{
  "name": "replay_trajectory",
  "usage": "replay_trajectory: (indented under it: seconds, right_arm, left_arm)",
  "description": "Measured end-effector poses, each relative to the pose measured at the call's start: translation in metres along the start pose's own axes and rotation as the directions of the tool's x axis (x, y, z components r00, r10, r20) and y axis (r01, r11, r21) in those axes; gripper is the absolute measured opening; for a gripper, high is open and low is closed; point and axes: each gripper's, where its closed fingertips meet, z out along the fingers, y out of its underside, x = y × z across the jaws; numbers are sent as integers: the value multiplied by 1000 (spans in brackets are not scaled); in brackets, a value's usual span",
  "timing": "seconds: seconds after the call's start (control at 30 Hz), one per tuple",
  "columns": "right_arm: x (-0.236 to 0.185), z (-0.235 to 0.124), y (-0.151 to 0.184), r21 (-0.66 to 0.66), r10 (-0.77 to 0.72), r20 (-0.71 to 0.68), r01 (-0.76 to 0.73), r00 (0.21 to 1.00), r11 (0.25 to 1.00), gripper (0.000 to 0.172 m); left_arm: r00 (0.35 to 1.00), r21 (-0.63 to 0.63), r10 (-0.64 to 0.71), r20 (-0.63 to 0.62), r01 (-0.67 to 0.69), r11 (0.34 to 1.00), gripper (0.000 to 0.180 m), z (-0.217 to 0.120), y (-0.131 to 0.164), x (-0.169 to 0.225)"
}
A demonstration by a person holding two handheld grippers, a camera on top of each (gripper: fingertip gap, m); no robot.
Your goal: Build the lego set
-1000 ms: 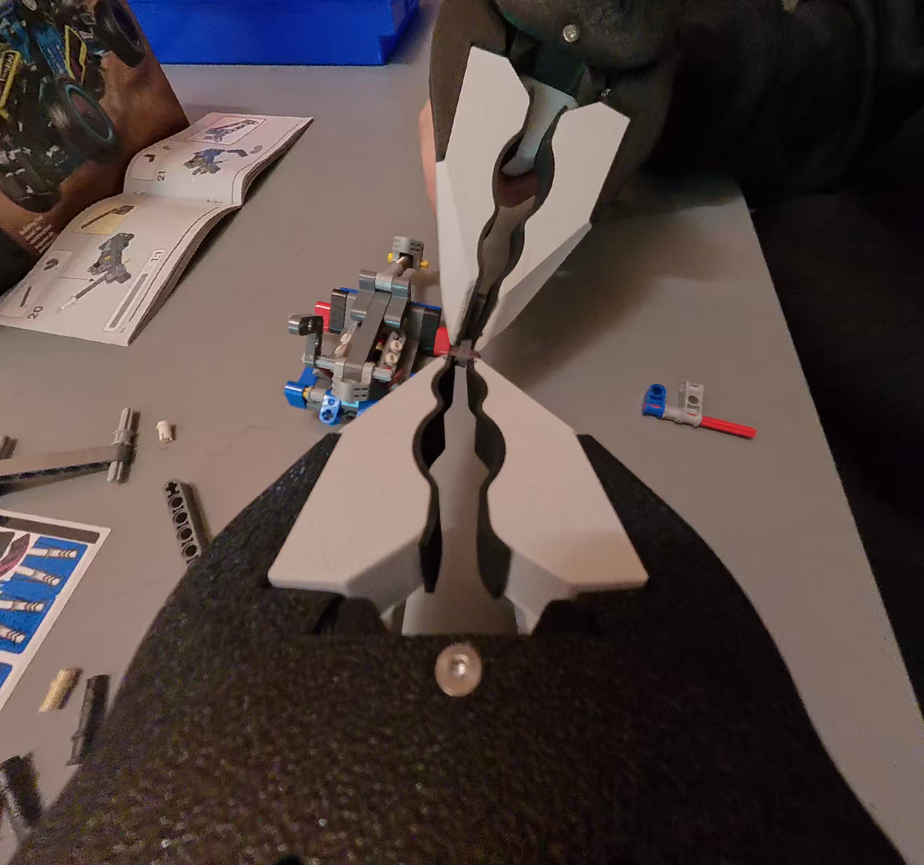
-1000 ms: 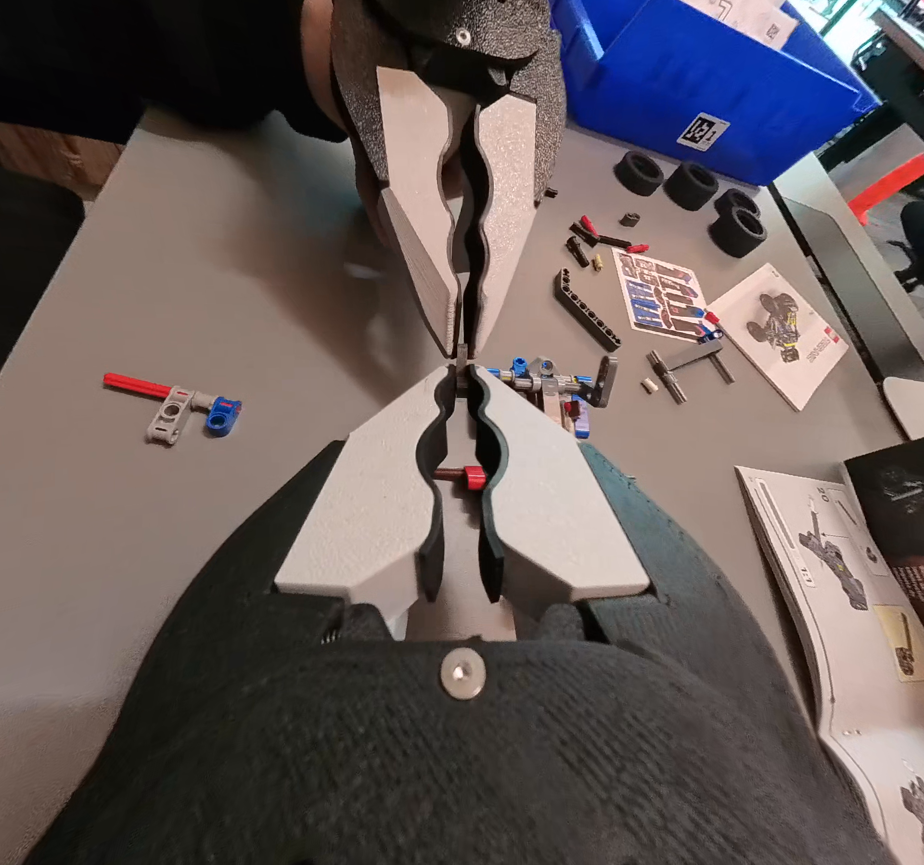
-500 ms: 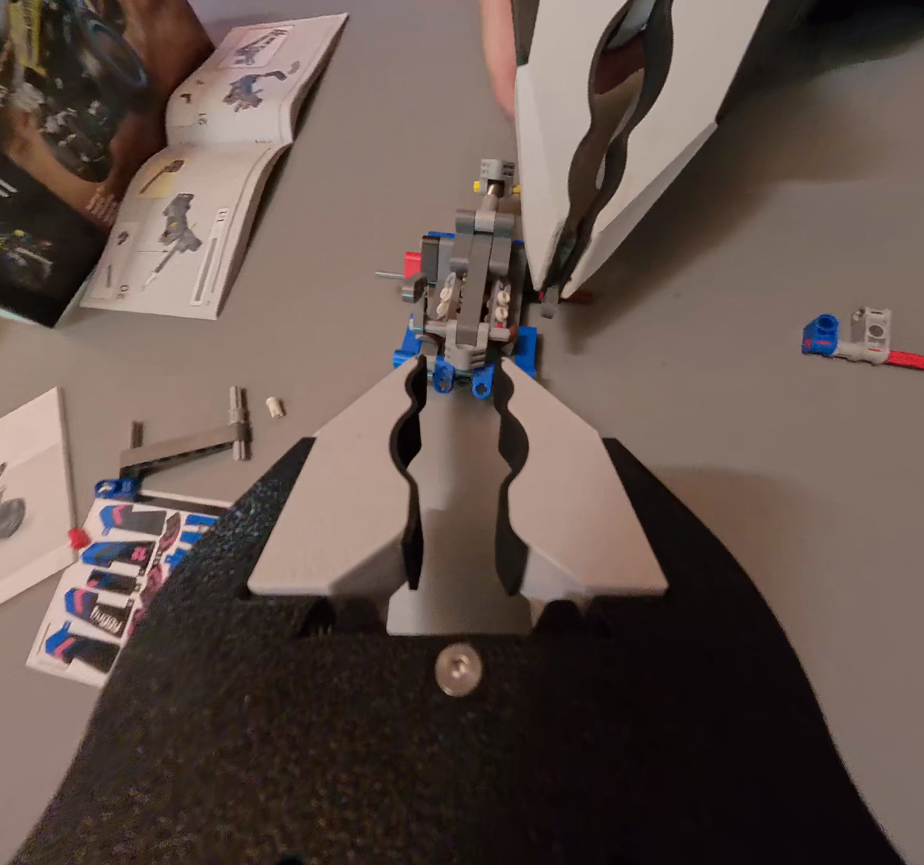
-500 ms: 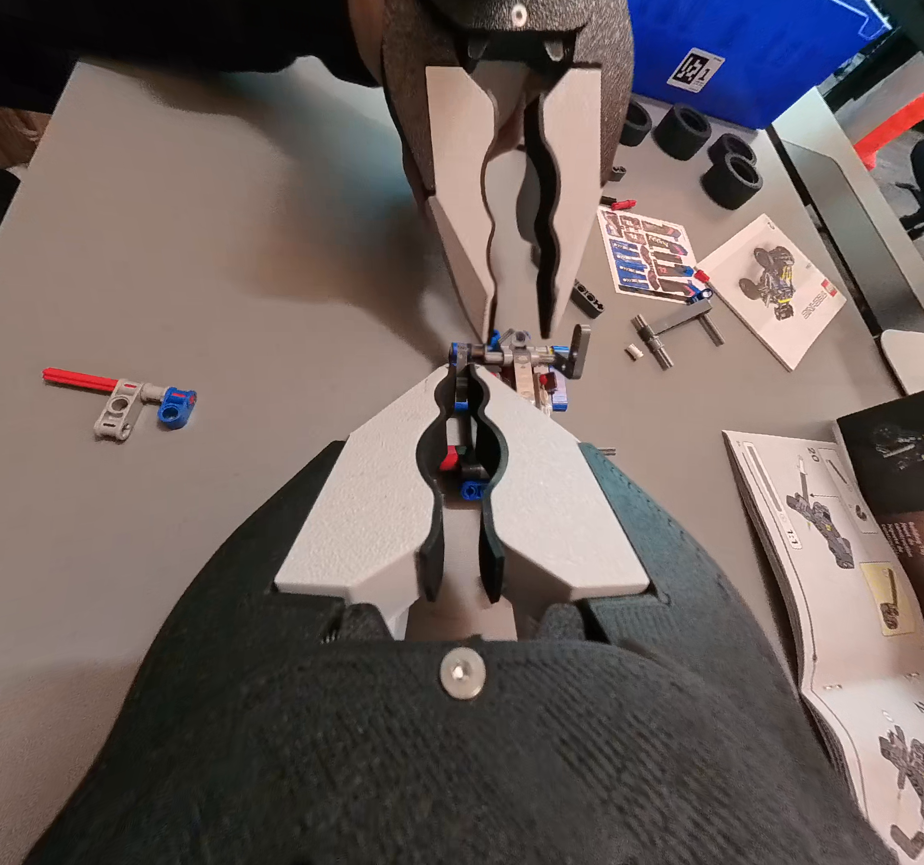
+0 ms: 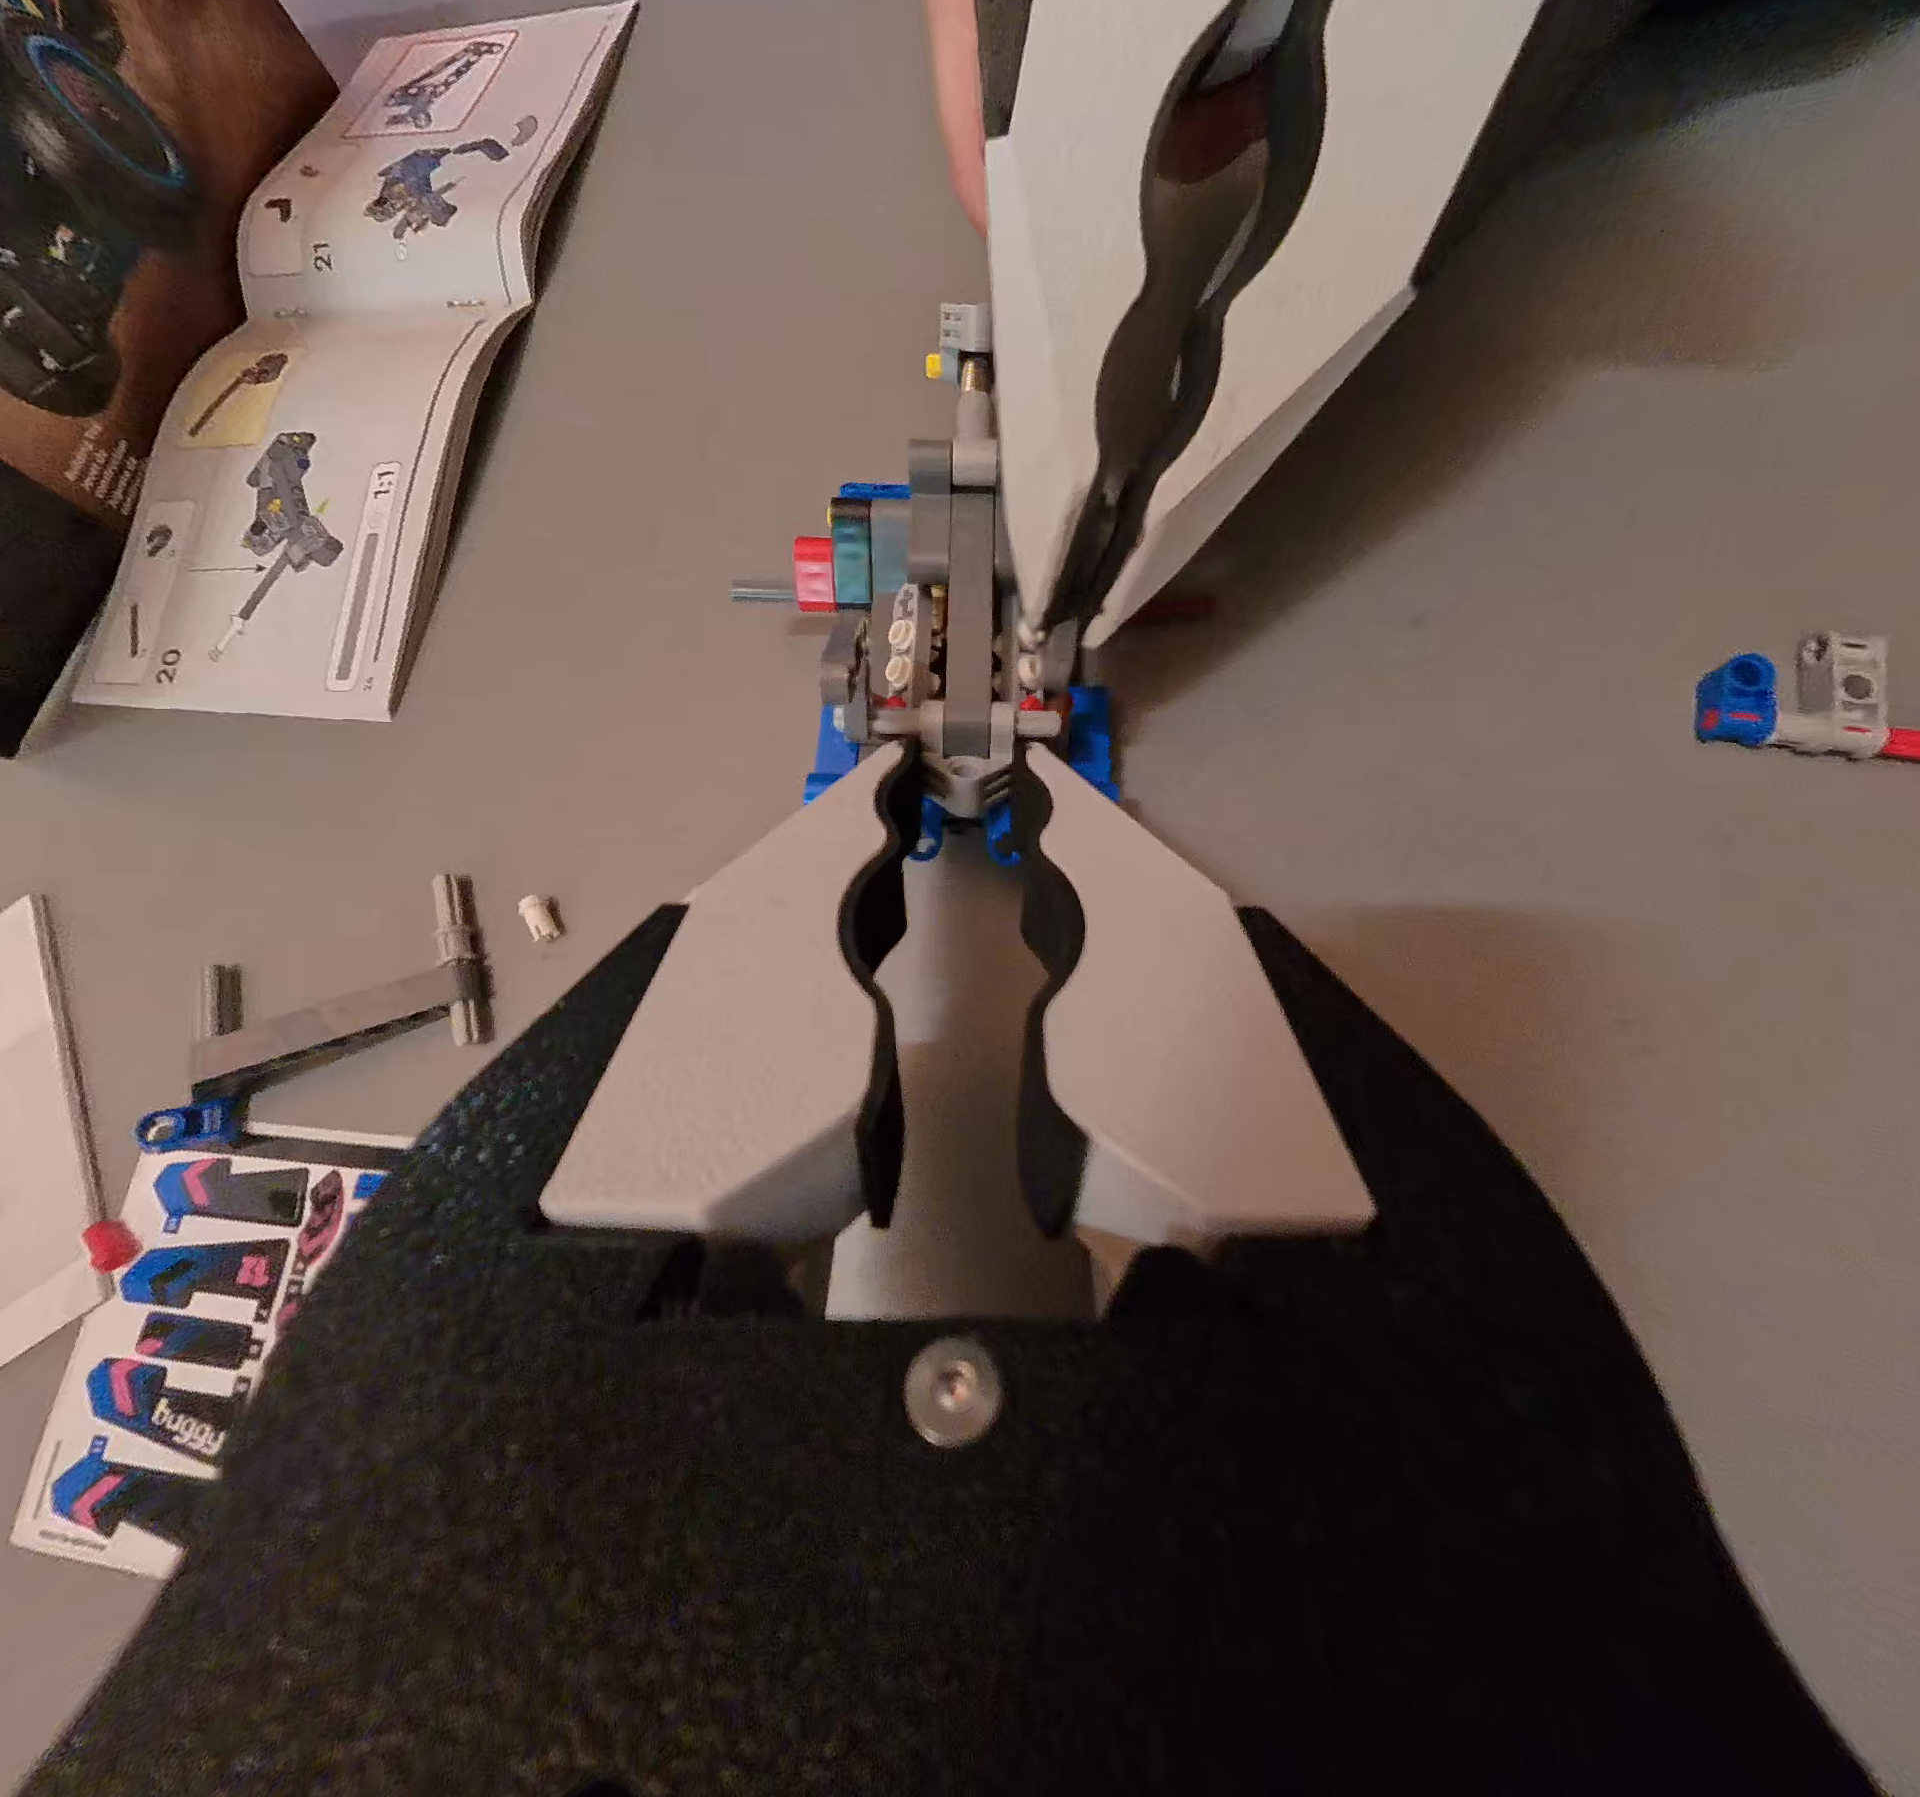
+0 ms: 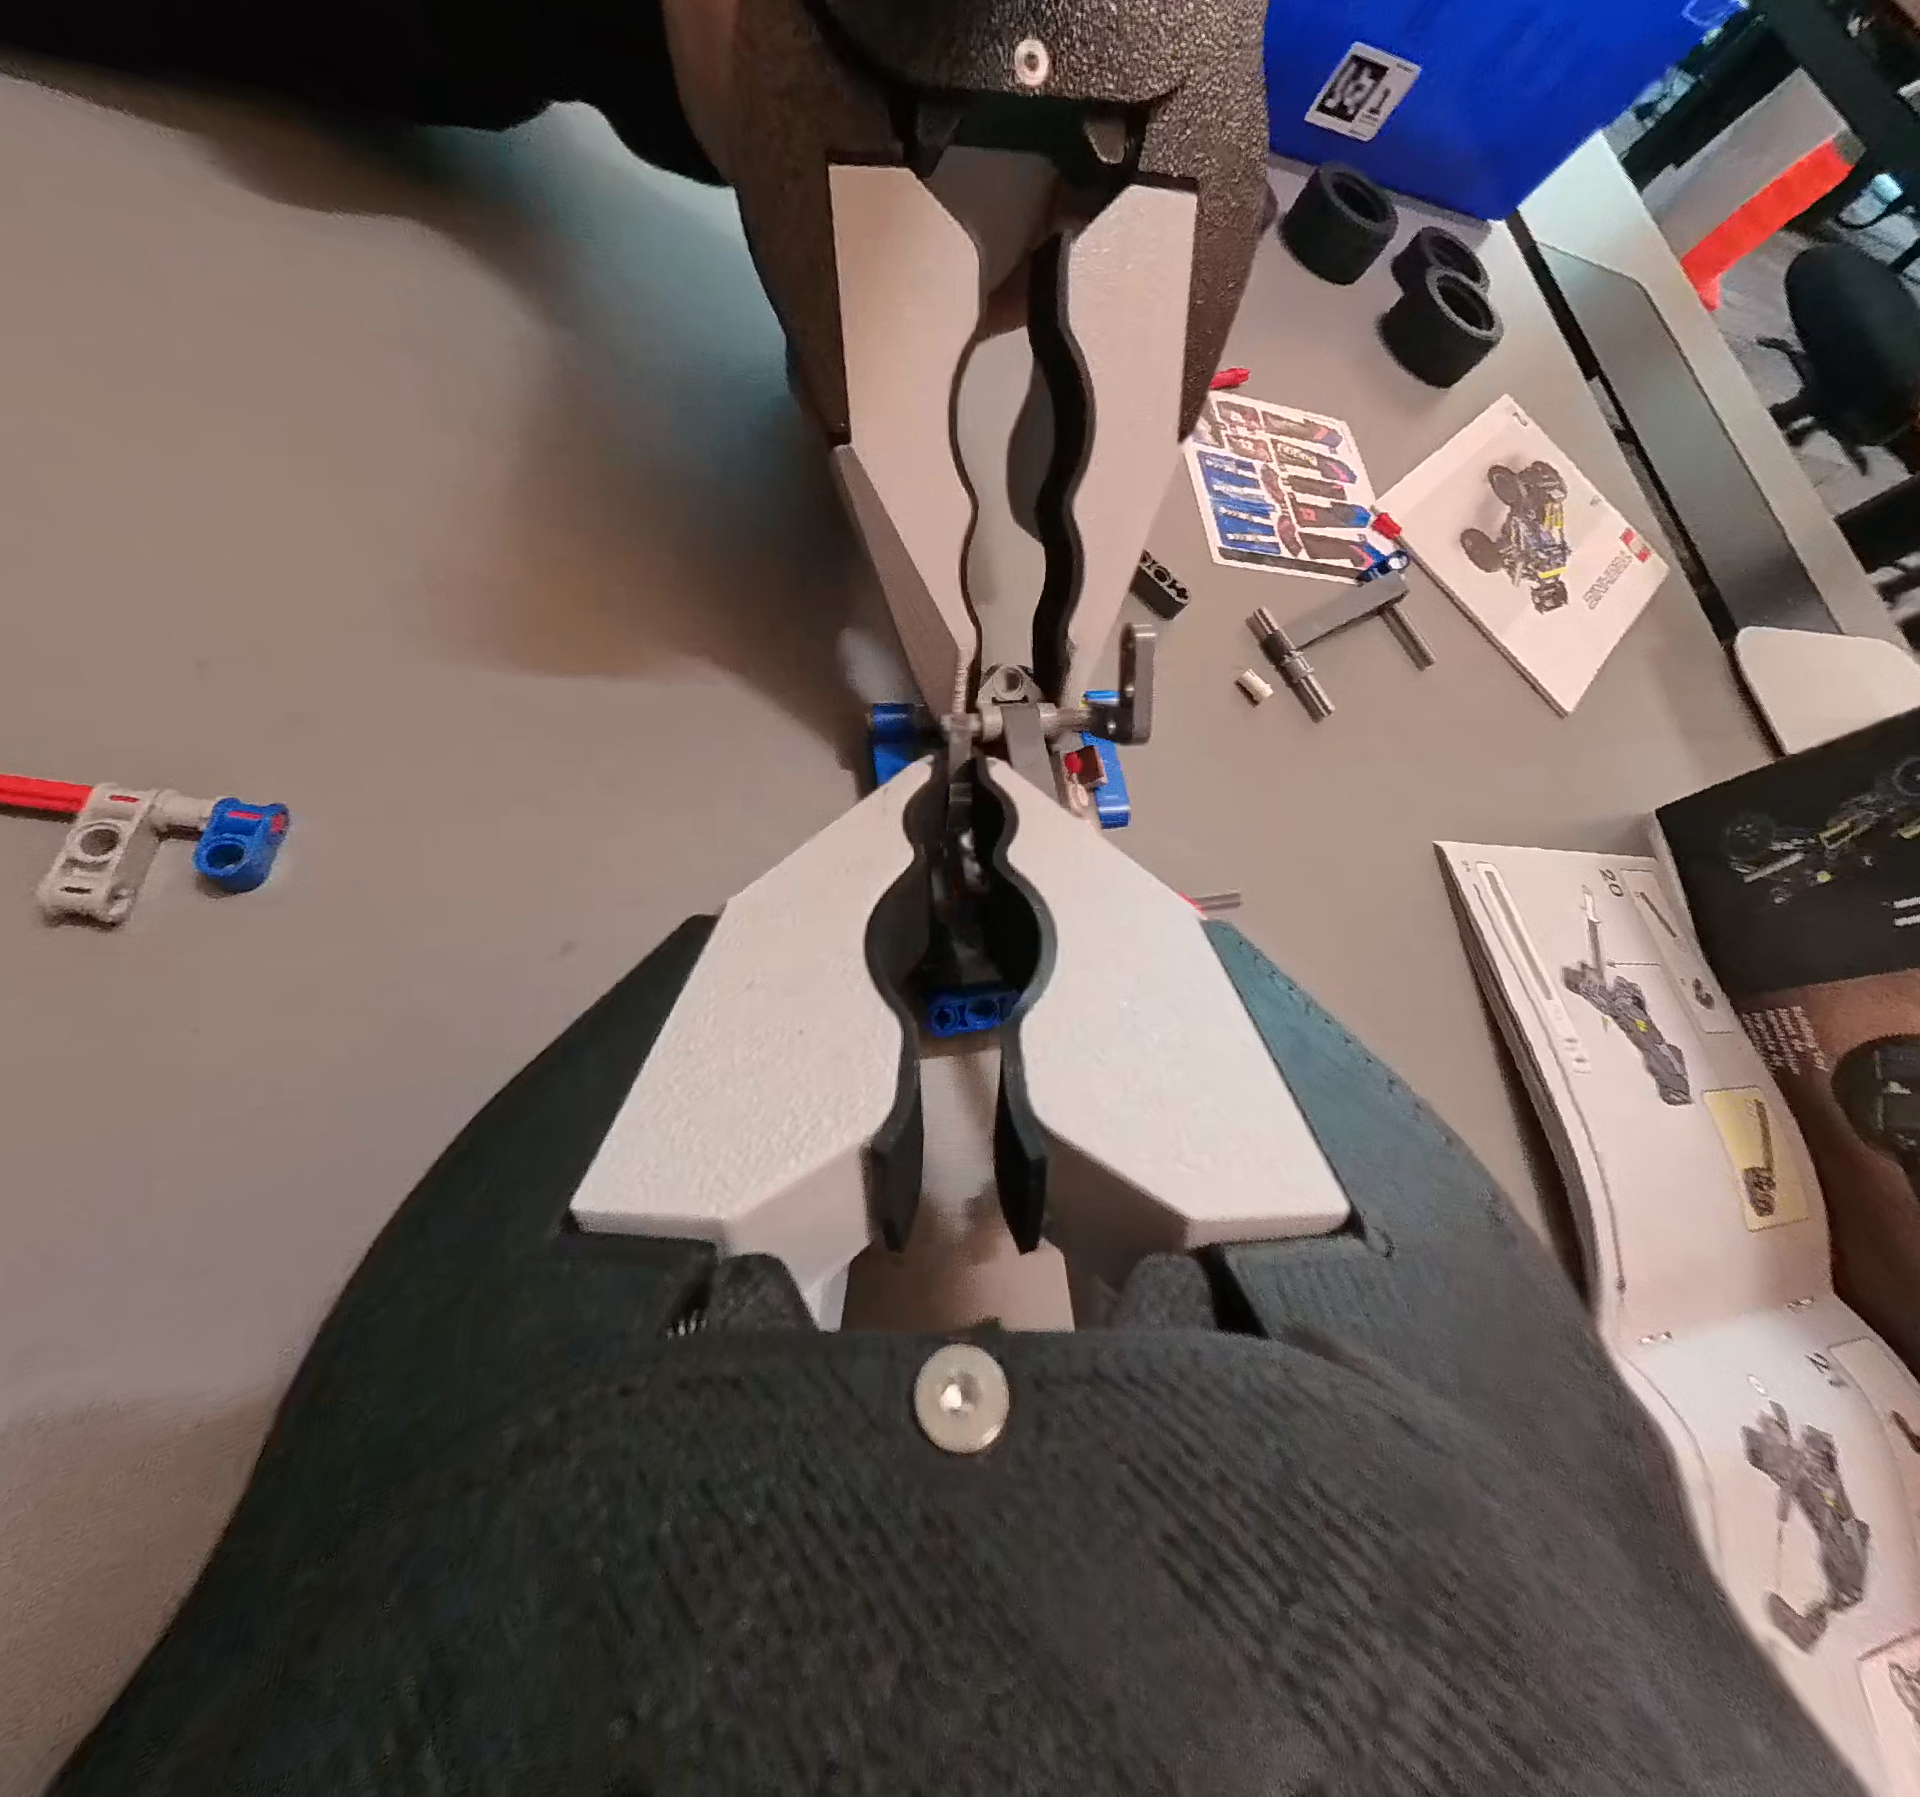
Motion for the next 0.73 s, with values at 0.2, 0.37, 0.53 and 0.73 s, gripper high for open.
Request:
replay_trajectory:
  seconds: [0.2, 0.37, 0.53, 0.73]
  right_arm:
    - [-9, 7, 4, -65, -67, 27, 68, 997, 996, 0]
    - [-7, 6, 2, -66, -69, 12, 70, 998, 995, 0]
    - [-8, 6, 7, -113, -72, 27, 75, 997, 991, 0]
    - [-11, 7, 9, -144, -98, 37, 103, 994, 984, 1]
  left_arm:
    - [999, -14, -47, -7, 47, 999, 13, 1, -1, 2]
    - [999, -11, -49, -2, 49, 999, 13, 1, -1, 3]
    - [1000, -9, -3, 21, 3, 1000, 12, 1, -1, 3]
    - [997, -17, 38, 63, -37, 999, 12, 1, -1, 1]
